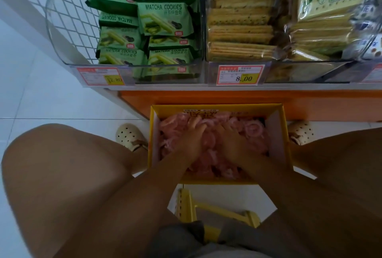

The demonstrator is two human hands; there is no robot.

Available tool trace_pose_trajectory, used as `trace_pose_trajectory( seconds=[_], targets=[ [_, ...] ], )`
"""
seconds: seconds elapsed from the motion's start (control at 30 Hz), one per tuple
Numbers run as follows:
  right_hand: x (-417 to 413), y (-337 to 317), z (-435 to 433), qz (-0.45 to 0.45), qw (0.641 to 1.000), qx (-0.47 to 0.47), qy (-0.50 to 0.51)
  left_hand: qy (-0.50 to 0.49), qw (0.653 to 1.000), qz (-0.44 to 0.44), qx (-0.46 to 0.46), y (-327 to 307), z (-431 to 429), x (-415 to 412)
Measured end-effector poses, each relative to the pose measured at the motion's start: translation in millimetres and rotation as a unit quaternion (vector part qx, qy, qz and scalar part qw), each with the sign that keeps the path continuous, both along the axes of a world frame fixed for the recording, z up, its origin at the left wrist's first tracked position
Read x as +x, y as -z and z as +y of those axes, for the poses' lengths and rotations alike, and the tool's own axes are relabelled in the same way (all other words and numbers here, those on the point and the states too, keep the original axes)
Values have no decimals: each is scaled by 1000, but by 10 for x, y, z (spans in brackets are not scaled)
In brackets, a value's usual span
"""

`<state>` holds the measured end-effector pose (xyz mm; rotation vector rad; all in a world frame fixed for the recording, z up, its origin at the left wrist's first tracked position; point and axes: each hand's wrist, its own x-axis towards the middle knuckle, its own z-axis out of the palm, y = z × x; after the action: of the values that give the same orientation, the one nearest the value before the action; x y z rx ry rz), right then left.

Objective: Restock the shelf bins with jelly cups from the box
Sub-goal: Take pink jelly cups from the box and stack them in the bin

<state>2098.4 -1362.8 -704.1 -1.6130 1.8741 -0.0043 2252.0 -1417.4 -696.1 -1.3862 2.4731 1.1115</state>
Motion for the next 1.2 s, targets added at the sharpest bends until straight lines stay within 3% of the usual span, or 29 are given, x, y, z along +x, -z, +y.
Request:
trace_pose_trajectory(
  seconds=[0.17, 0.3, 0.4, 0.47, 0.53, 0.67, 0.77, 0.83, 0.9, 0.97, 1.07, 1.2],
  targets=[
    [26, -4, 61, 45, 998, 22, -23, 28, 998, -47, -31, -39, 47, 56],
    [13, 41, 12, 39, 998, 40, -18, -11, 1000, -24, 0, -70, 54, 85],
    [-1, -21, 51, -28, 999, 8, -16, -27, 999, -8, 20, -145, 22, 108],
    [6, -156, 85, -131, 988, -48, 63, -46, 996, 39, 62, -179, -20, 135],
    [17, -367, 67, -227, 955, -65, 182, -40, 995, 68, 60, -208, -64, 177],
    [-45, -633, -3, -424, 838, 68, 335, -101, 987, 109, 63, -514, -139, 207],
    [-77, -711, 68, -588, 694, 163, 383, -181, 949, 162, 202, -726, -89, 194],
    [-47, -800, 126, -619, 660, 190, 382, -207, 903, 198, 319, -840, -5, 162],
    [-1, -860, 176, -624, 661, 190, 372, -211, 876, 219, 374, -916, 73, 115],
    [40, -933, 245, -598, 688, 163, 377, -208, 869, 233, 383, -956, 141, 92],
    [96, -1027, 324, -560, 728, 102, 383, -204, 889, 227, 343, -1035, 227, 86],
    [137, -1157, 360, -555, 740, 67, 375, -211, 918, 214, 258, -1094, 264, 103]
  ],
)
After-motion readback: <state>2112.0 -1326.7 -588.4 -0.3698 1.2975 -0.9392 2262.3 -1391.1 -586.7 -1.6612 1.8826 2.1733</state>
